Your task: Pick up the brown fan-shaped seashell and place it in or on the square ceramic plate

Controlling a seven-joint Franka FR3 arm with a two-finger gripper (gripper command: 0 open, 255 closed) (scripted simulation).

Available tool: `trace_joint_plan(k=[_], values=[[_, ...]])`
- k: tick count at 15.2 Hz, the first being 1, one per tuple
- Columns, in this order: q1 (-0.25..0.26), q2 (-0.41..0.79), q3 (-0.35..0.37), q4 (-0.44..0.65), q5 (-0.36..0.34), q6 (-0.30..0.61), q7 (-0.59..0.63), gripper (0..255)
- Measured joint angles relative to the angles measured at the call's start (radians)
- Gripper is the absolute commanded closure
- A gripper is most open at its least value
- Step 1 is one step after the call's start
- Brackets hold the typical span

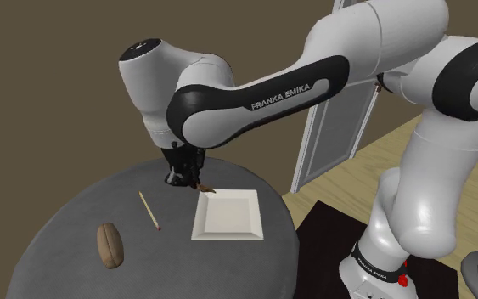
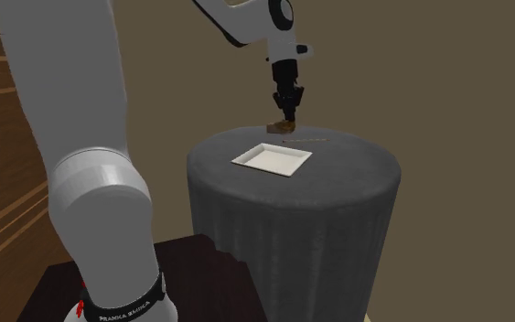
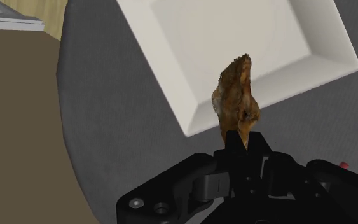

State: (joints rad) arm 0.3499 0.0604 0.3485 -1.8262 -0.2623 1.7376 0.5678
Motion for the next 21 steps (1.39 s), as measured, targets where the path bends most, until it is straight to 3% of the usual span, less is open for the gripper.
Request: trace_joint_plan(k=[6,21], values=[[-0.021,-0.223,-0.027,-0.244,0.063,0.049,-0.063,255],[-0.023,-0.180,-0.023,-0.390,0.038,0.230,-0.013,255]])
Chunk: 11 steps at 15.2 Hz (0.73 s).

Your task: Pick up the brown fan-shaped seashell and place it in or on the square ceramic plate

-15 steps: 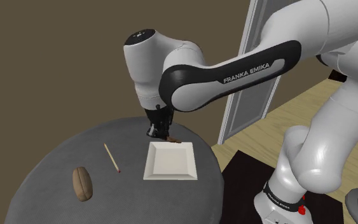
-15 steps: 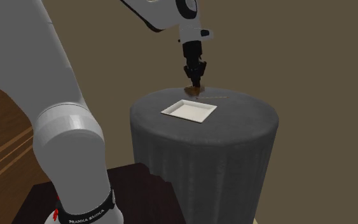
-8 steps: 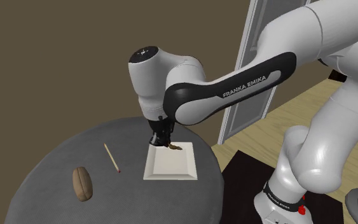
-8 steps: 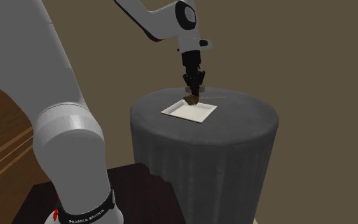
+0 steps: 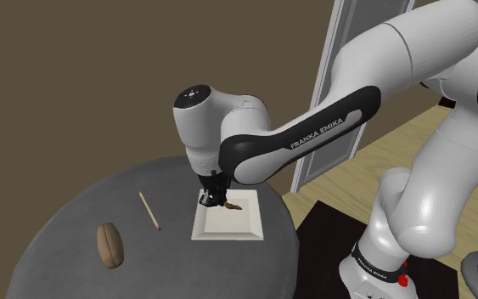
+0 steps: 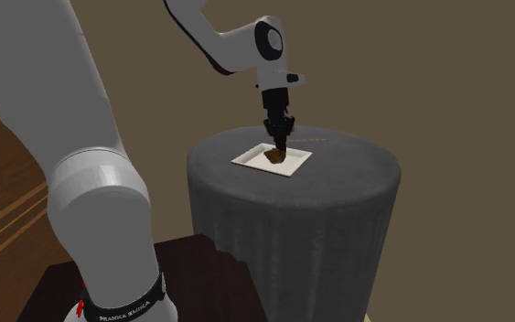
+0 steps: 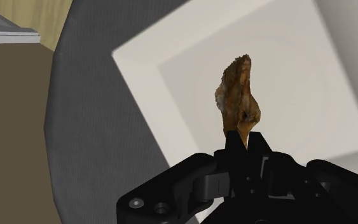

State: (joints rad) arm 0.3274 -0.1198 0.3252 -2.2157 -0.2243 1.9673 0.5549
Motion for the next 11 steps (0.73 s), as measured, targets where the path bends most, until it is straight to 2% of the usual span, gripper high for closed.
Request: trace_joint_plan(k=[6,7,11], values=[[0.000,-0.001,0.001,-0.007,-0.001,0.010,0.003,255],[0.000,0.000,0.001,-0.007,-0.001,0.010,0.003,0],[0.000,0.001,0.001,-0.008,-0.001,0.009,0.003,0]])
